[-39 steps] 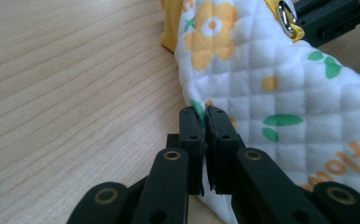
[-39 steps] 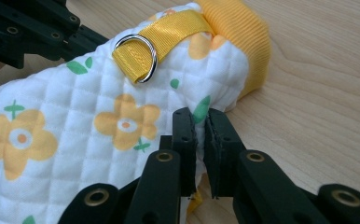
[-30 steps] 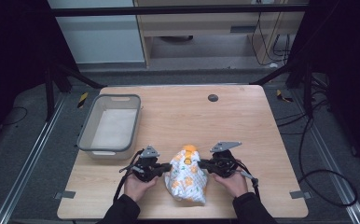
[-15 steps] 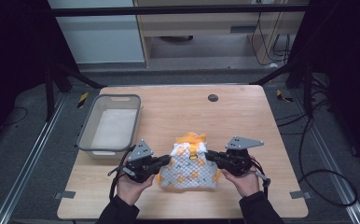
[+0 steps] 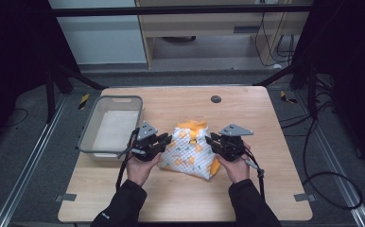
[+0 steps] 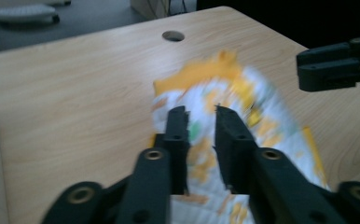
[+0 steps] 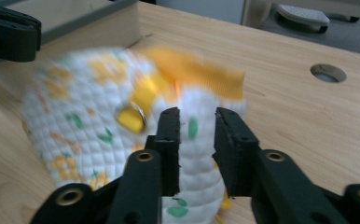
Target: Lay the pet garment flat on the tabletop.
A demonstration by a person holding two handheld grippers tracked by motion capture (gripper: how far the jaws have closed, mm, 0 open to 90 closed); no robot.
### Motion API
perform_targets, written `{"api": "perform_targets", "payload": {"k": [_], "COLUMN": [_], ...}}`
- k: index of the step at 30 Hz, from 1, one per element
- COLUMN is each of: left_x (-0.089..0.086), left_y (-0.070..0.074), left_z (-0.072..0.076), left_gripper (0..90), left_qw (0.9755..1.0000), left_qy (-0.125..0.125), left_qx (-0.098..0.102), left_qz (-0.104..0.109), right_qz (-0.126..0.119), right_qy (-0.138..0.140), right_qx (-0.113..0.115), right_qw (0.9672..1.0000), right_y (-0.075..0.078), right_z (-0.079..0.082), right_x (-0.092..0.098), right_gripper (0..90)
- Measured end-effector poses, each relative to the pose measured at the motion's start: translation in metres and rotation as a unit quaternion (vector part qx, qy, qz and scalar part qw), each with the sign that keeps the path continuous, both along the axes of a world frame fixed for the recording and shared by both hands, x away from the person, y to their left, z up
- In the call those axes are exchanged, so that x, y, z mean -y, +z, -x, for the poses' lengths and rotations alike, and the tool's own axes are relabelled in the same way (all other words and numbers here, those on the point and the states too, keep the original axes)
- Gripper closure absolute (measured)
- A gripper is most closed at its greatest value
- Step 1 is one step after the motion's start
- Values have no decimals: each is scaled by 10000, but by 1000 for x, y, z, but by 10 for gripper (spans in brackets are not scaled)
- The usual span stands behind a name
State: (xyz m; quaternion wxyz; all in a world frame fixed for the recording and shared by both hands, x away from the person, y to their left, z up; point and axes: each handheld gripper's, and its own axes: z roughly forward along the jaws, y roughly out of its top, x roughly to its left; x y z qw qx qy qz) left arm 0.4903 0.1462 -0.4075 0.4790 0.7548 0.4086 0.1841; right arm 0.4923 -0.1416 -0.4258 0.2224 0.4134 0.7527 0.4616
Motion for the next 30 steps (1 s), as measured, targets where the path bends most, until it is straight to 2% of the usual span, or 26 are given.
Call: {"api": "perform_targets", "payload": {"k": [1, 2, 3, 4, 8, 11, 16, 19, 20, 21, 23, 25, 26, 27, 30], "left_x": [-4, -13, -13, -23, -35, -44, -51, -50, -48, -48, -44, -42, -41, -37, -33], "left_y": [-1, -2, -2, -2, -4, -12, -31, -43, -51, -51, -60, -64, -66, -71, -75], "left_z": [1, 6, 6, 12, 23, 36, 47, 48, 46, 46, 41, 39, 38, 35, 32], "left_gripper": [632, 573, 536, 495, 462, 448, 443, 437, 432, 423, 402, 396, 396, 397, 405], "left_qw": [10000, 9999, 9999, 9999, 10000, 9999, 9989, 9979, 9971, 9971, 9953, 9944, 9937, 9921, 9921], "left_qy": [56, 56, 56, 46, 1, -92, -143, -203, -232, -232, -265, -264, -267, -301, -364], "left_qx": [22, 75, 75, 125, 3, -63, -252, -403, -495, -495, -568, -619, -649, -660, -646], "left_qz": [43, 85, 85, 80, 94, -62, -362, -464, -535, -535, -743, -810, -876, -1026, -1014], "right_qz": [-23, -14, -14, -90, -107, -67, -56, -56, 0, 0, 64, 87, 132, 154, 218], "right_qy": [-24, -15, -15, 42, 130, 331, 488, 593, 653, 653, 724, 757, 844, 874, 927], "right_qx": [-11, -10, -10, -10, -23, -44, -112, -202, -272, -272, -382, -429, -501, -534, -648], "right_qw": [10000, 10000, 10000, 10000, 9999, 9994, 9987, 9980, 9975, 9975, 9966, 9962, 9951, 9946, 9933], "right_y": [-3, -4, -4, -4, -2, -2, -9, -18, -26, -26, -36, -39, -45, -49, -57], "right_z": [1, 4, 4, 10, 21, 40, 54, 61, 62, 62, 60, 60, 58, 58, 55], "right_x": [2, 9, 9, 17, 28, 39, 45, 45, 44, 44, 39, 38, 34, 32, 26], "right_gripper": [685, 647, 647, 601, 549, 502, 477, 461, 456, 456, 453, 453, 453, 453, 453]}}
